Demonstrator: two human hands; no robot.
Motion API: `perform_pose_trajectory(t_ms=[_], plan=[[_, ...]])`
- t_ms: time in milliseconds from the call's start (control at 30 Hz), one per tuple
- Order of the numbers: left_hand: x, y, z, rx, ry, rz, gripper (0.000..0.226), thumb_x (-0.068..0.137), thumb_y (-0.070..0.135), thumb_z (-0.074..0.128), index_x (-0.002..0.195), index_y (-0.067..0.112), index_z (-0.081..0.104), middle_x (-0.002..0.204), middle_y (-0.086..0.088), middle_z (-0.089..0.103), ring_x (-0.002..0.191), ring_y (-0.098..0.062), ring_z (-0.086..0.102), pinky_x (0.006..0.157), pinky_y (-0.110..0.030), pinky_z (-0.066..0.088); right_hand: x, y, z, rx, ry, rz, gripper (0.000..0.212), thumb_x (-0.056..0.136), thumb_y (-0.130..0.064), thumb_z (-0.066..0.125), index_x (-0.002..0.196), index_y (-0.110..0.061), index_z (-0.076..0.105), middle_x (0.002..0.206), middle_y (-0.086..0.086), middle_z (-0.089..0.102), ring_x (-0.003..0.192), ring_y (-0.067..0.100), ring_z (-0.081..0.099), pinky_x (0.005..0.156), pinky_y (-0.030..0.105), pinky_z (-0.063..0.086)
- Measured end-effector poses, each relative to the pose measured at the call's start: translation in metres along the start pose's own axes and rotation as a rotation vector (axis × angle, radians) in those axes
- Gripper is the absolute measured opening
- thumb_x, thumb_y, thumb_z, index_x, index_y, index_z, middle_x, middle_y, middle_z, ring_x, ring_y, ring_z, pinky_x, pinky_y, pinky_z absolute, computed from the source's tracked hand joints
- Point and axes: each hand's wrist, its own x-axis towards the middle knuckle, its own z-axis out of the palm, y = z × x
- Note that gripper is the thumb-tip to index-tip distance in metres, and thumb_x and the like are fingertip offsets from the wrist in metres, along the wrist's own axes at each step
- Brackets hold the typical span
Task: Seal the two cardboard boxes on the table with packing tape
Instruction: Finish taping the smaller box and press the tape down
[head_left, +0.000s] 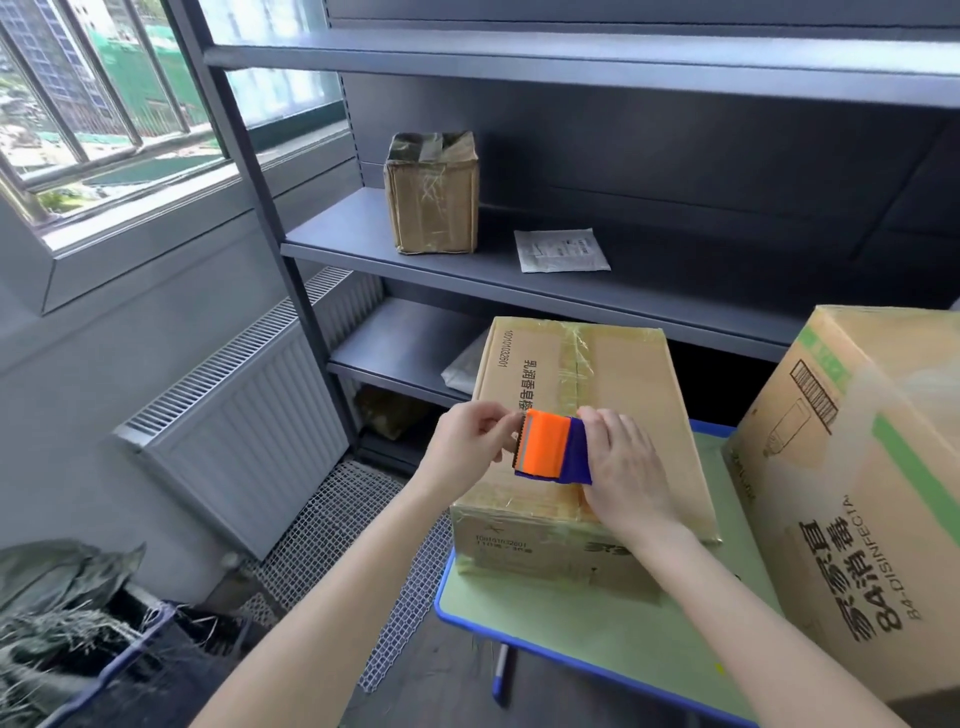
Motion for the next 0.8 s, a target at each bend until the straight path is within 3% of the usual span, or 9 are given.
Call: perform_pose_trajectory(t_ms=[67, 133, 200, 267, 367, 533, 633, 733, 800], plan=[[-0.002, -0.001, -0.002, 0.074, 0.074, 0.001, 0.033, 0.095, 0.015, 0.049, 0.064, 0.024, 0.053, 0.060, 0.012, 0.058, 0.056, -0.008, 0.057, 0.056, -0.018, 0.042, 0.002, -0.003, -0.004, 0.005, -0.072, -0.013, 0.058, 0.058, 0.005, 0.079, 0.112, 0.004, 0.056, 0.092, 0.016, 0.061, 0.076, 0.034, 0.060, 0.067, 0.038, 0.052], [-0.005, -0.002, -0.007, 0.159, 0.124, -0.008, 0.038, 0.097, 0.013, 0.044, 0.061, 0.024, 0.043, 0.061, 0.011, 0.050, 0.057, -0.002, 0.049, 0.051, -0.011, 0.035, 0.007, -0.007, -0.010, -0.006, -0.201, -0.080, 0.062, 0.076, -0.017, 0.074, 0.128, -0.005, 0.043, 0.107, 0.009, 0.055, 0.093, 0.028, 0.055, 0.080, 0.034, 0.045], [-0.007, -0.008, -0.015, 0.216, 0.129, -0.039, 0.039, 0.098, 0.014, 0.044, 0.059, 0.017, 0.040, 0.059, 0.007, 0.044, 0.056, -0.005, 0.039, 0.049, -0.019, 0.029, 0.012, -0.010, -0.017, 0.033, -0.247, -0.143, 0.063, 0.082, -0.040, 0.066, 0.130, -0.014, 0.036, 0.111, 0.003, 0.049, 0.099, 0.022, 0.048, 0.084, 0.030, 0.038], [-0.012, -0.013, -0.021, 0.216, 0.112, -0.087, 0.035, 0.098, 0.016, 0.044, 0.064, 0.008, 0.047, 0.058, 0.003, 0.044, 0.056, -0.010, 0.037, 0.051, -0.026, 0.027, 0.015, -0.018, -0.027, 0.062, -0.282, -0.156, 0.060, 0.082, -0.046, 0.063, 0.127, -0.018, 0.035, 0.110, 0.001, 0.048, 0.100, 0.022, 0.046, 0.084, 0.031, 0.038], [-0.023, -0.020, -0.024, 0.192, 0.084, -0.156, 0.032, 0.098, 0.020, 0.046, 0.072, 0.004, 0.056, 0.057, 0.001, 0.046, 0.054, -0.012, 0.038, 0.053, -0.028, 0.030, 0.011, -0.027, -0.037, 0.112, -0.387, -0.144, 0.055, 0.082, -0.036, 0.062, 0.126, -0.018, 0.034, 0.111, 0.002, 0.046, 0.102, 0.023, 0.044, 0.080, 0.035, 0.041], [-0.040, -0.028, -0.032, 0.199, 0.095, -0.236, 0.031, 0.098, 0.022, 0.047, 0.070, 0.016, 0.060, 0.058, 0.006, 0.055, 0.049, -0.006, 0.042, 0.050, -0.023, 0.033, 0.000, -0.029, -0.040, 0.118, -0.447, -0.197, 0.055, 0.082, -0.035, 0.064, 0.125, -0.021, 0.032, 0.111, 0.001, 0.045, 0.104, 0.022, 0.036, 0.073, 0.032, 0.036], [-0.048, -0.034, -0.040, 0.242, 0.116, -0.275, 0.032, 0.098, 0.022, 0.046, 0.070, 0.015, 0.060, 0.062, 0.000, 0.056, 0.055, -0.013, 0.046, 0.054, -0.025, 0.035, -0.005, -0.027, -0.039, 0.147, -0.522, -0.163, 0.059, 0.078, -0.019, 0.066, 0.125, -0.023, 0.031, 0.112, 0.000, 0.047, 0.099, 0.020, 0.037, 0.074, 0.032, 0.039], [-0.057, -0.048, -0.064, 0.311, 0.245, -0.356, 0.031, 0.098, 0.024, 0.045, 0.079, 0.007, 0.062, 0.065, -0.003, 0.055, 0.062, -0.017, 0.049, 0.055, -0.027, 0.034, -0.010, -0.003, -0.045, 0.088, -0.538, -0.140, 0.050, 0.077, -0.010, 0.062, 0.115, -0.026, 0.034, 0.105, -0.001, 0.048, 0.094, 0.019, 0.039, 0.071, 0.030, 0.035], [-0.059, -0.052, -0.069, 0.353, 0.215, -0.362, 0.030, 0.098, 0.024, 0.046, 0.077, 0.009, 0.061, 0.063, 0.000, 0.055, 0.059, -0.013, 0.048, 0.053, -0.025, 0.033, -0.008, 0.013, -0.050, 0.068, -0.563, -0.136, 0.044, 0.075, -0.008, 0.059, 0.104, -0.028, 0.033, 0.097, -0.003, 0.046, 0.094, 0.021, 0.045, 0.068, 0.029, 0.033]])
